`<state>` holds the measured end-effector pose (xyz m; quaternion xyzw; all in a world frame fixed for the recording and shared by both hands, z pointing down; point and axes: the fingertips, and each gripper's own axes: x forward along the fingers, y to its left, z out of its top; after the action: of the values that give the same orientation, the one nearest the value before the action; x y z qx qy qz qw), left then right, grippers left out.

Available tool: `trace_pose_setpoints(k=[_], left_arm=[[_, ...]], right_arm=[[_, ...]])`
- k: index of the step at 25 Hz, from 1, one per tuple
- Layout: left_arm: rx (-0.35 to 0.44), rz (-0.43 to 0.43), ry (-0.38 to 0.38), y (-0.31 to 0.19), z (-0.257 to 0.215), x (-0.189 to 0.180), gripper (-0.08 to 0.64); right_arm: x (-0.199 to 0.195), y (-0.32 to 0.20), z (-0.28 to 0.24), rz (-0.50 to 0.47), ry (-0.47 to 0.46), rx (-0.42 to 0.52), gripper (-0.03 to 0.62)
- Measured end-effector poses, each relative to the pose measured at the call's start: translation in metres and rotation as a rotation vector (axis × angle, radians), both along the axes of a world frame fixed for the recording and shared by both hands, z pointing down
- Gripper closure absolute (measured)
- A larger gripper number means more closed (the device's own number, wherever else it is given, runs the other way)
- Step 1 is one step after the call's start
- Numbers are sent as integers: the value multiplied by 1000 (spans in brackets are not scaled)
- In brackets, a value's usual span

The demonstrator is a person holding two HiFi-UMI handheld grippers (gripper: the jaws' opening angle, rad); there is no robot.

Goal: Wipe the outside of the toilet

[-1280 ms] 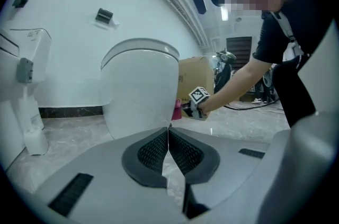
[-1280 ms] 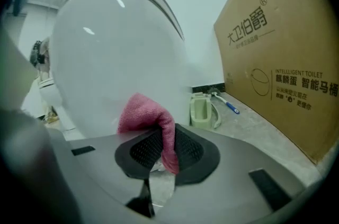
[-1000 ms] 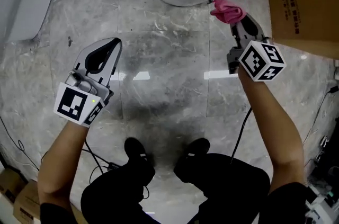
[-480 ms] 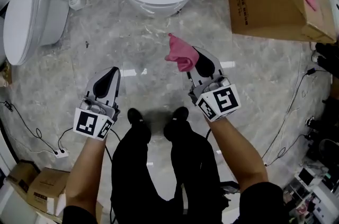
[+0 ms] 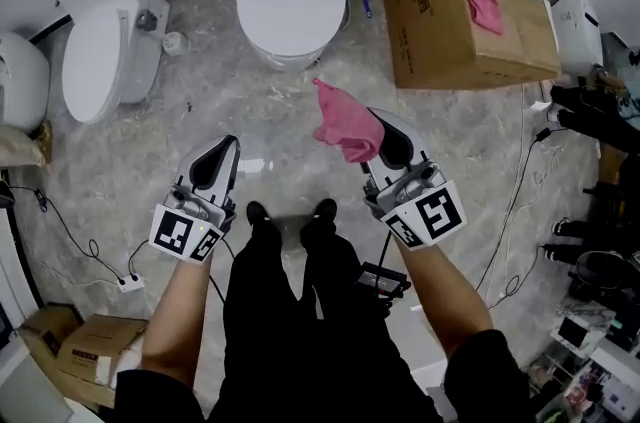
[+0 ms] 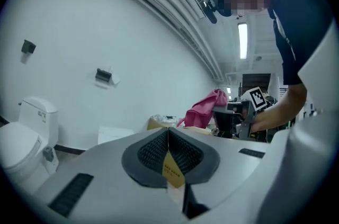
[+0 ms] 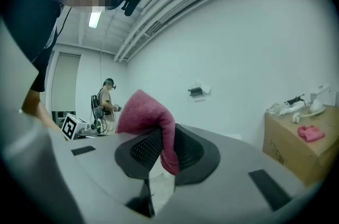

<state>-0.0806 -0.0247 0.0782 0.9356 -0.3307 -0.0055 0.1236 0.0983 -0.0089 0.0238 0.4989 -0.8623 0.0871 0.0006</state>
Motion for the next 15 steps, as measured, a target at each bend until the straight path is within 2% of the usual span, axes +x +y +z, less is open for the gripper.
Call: trace_pose_setpoints(k=[3,6,9,12,15], left_arm=[[42,-5,43,-5,-19,-16,543],[70,-15,51,-14,-39,-12,543],[130,-33,38,-15,-111,-21,543],[152,-53,17,8,-193,-42,543],[199,-50,-6,19,-225,-56,543]], right_arm=[[-4,-2,-30,24,18,75,520],[17,-1,-53,42,35,130,520],[31,12,-120,66,56,200,520],[36,44,-194,92,71,217,520],[48,65,-215,146,78,218,520]])
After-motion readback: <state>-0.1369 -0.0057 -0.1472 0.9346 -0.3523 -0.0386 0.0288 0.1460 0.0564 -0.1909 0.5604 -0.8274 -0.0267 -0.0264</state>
